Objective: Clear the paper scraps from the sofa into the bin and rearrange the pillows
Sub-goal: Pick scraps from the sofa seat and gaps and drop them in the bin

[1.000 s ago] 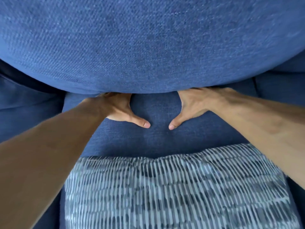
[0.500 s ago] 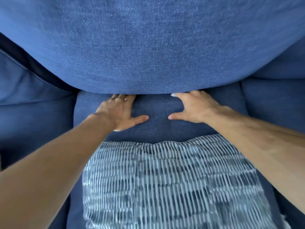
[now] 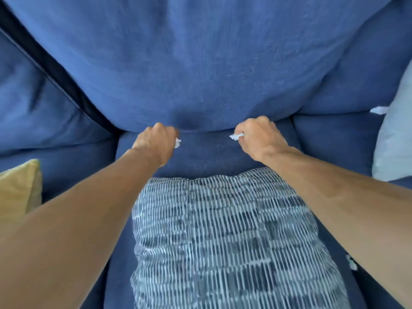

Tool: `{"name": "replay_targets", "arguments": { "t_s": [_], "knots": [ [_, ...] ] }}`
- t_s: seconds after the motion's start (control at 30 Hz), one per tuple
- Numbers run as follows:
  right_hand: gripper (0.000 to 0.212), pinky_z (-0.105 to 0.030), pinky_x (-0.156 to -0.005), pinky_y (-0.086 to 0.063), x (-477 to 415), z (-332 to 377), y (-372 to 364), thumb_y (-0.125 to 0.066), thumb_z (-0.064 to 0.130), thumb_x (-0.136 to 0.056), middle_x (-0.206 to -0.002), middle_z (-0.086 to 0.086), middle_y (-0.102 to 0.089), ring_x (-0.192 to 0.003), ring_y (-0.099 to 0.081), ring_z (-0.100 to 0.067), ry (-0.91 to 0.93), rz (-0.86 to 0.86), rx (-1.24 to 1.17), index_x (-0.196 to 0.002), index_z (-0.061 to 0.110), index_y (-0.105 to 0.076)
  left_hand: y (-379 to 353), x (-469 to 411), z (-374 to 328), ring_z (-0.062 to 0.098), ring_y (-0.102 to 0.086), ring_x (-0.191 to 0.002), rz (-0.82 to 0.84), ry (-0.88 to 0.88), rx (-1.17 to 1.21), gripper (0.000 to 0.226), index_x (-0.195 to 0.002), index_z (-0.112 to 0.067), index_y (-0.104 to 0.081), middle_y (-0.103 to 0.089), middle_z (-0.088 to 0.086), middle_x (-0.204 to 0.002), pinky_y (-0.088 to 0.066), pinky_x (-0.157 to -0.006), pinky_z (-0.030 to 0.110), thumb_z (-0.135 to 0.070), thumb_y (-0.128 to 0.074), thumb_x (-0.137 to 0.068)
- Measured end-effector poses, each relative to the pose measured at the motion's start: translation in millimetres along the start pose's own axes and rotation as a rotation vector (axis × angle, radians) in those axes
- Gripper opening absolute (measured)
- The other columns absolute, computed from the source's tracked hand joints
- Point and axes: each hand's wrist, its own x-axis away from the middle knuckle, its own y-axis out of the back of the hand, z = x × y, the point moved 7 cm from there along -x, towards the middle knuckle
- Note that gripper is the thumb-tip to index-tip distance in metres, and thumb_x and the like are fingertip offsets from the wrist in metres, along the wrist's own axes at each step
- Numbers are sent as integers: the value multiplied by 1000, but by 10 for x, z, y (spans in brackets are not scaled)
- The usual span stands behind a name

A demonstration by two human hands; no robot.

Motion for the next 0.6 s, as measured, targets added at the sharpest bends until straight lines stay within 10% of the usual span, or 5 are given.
{"name": "replay_targets", "arguments": {
  "t_s": [0.4, 0.6],
  "knots": [
    [29, -40, -73, -56, 848, 399, 2452, -50, -7, -86, -108, -16, -59, -93, -62, -33, 25, -278, -129, -106, 6, -67, 2129, 1156, 247, 31, -50, -81, -198, 65, 131, 27, -110, -16, -65, -45, 7, -85, -34, -55, 28, -10, -42, -97],
    [27, -44, -77, -56, 1224, 598, 3463, -50, -5, -86, -106, -16, -62, -99, -61, -35, 115, -387, -146, -103, 5, -69, 3172, 1786, 370, 32, -52, -82, -386, 135, 251, 27, -106, -10, -65, -56, 12, -99, -41, -67, 35, -29, -46, -100]
  ]
}}
